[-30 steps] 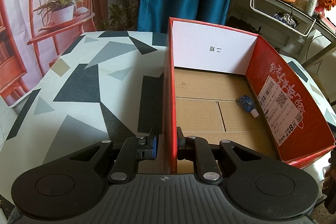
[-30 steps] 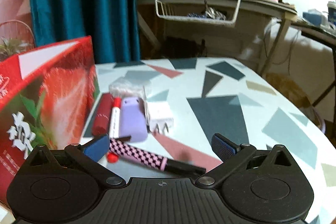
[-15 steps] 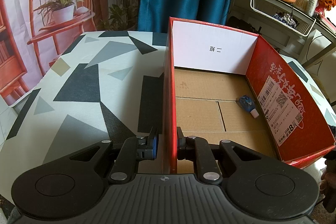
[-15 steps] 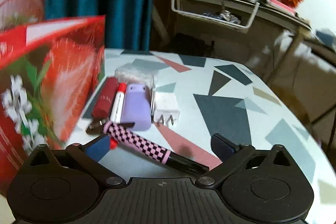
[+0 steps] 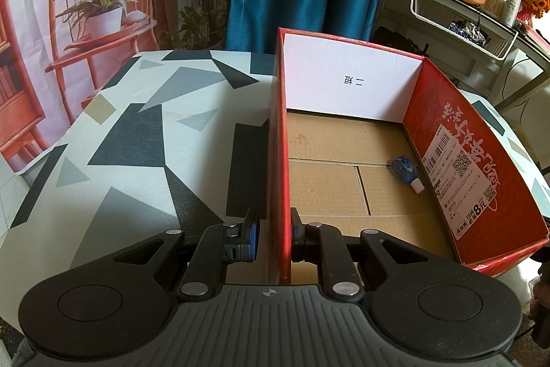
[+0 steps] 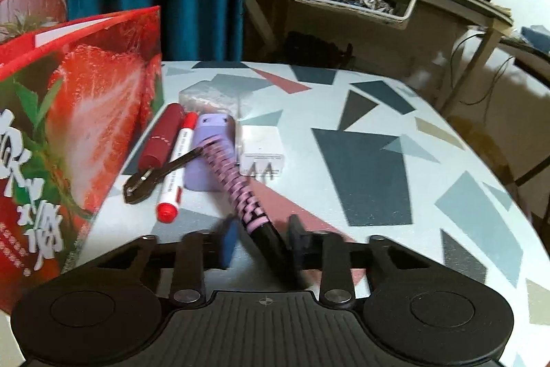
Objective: Organize rigid objects
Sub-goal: 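Reach the right tool to the checkered pen and grasp it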
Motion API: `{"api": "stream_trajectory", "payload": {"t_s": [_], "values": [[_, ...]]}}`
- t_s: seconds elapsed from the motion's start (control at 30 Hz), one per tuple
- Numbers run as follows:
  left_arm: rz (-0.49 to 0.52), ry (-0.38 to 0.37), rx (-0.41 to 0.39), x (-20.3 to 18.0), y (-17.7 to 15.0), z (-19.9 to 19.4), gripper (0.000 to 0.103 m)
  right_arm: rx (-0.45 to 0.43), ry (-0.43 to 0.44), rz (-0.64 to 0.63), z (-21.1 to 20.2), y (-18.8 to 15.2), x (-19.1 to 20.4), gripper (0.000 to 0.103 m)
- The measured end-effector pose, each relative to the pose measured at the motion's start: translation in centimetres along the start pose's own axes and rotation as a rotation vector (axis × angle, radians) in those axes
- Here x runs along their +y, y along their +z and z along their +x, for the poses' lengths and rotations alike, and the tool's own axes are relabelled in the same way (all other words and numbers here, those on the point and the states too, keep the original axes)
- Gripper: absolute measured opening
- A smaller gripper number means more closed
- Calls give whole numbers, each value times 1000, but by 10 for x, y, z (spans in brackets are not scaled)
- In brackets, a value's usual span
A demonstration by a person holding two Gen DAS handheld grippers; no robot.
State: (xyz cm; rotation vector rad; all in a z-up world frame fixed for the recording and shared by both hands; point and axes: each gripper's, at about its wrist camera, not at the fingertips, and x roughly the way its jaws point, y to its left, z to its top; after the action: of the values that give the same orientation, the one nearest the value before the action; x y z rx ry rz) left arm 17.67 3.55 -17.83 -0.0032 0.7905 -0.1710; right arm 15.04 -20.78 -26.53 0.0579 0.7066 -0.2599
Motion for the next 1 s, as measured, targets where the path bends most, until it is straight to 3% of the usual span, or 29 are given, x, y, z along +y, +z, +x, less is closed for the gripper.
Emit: {"api": "stream_trajectory", "payload": {"t_s": [0.37, 1.0], "values": [[-1, 0, 0, 0, 0, 0, 18, -24, 64, 7, 5, 0, 1, 15], [-49, -46, -25, 4, -3, -4, 13, -56, 93, 45, 3, -3, -4, 15]]}}
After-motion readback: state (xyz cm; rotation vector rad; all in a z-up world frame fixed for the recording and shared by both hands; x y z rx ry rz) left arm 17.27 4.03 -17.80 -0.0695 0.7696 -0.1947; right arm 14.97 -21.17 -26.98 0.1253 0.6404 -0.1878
